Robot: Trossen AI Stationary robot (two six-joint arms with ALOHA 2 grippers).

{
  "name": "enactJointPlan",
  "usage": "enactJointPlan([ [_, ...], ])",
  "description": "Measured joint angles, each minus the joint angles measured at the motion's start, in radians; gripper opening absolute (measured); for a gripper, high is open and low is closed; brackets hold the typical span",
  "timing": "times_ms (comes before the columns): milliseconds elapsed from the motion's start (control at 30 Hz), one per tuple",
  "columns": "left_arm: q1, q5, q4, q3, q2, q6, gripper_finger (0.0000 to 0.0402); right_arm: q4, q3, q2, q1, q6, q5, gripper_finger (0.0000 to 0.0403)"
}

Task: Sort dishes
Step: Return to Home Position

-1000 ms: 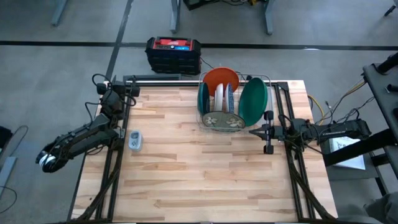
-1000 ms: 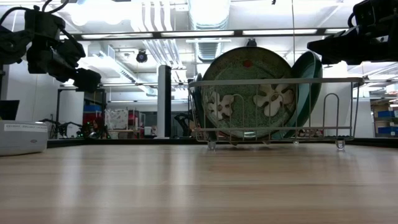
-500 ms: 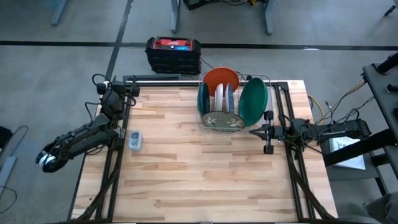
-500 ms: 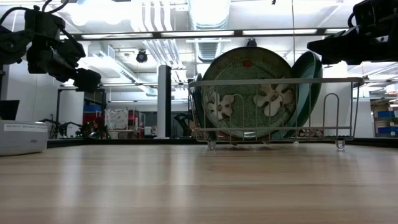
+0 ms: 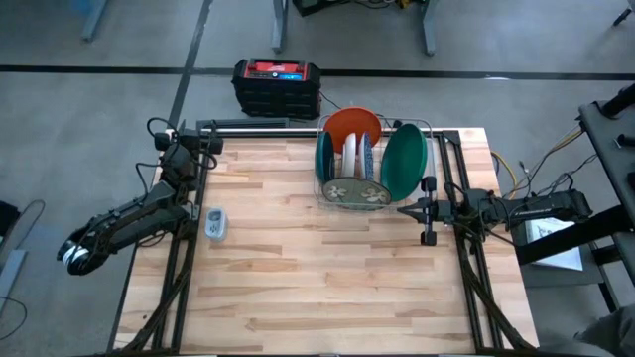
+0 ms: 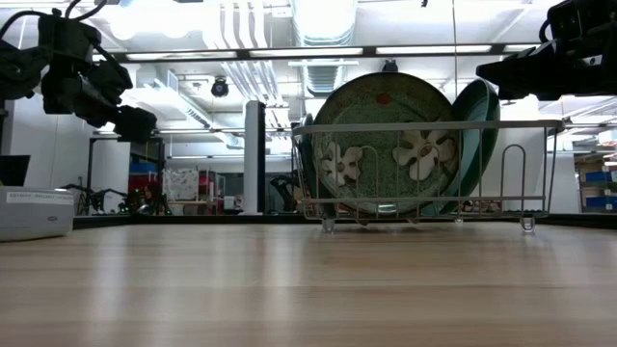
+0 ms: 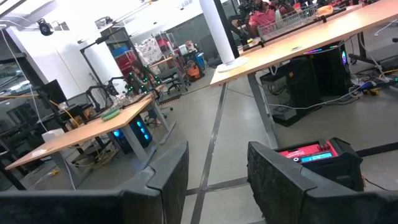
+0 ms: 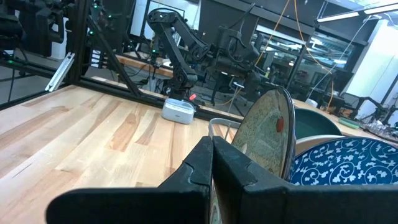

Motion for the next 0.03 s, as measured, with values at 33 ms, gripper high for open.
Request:
enactJointPlan([
  [33,0.000,0.000,0.000,0.000,0.000,0.000,0.0155,0.000,0.000,0.000,0.000,0.000,0.000,0.0000],
])
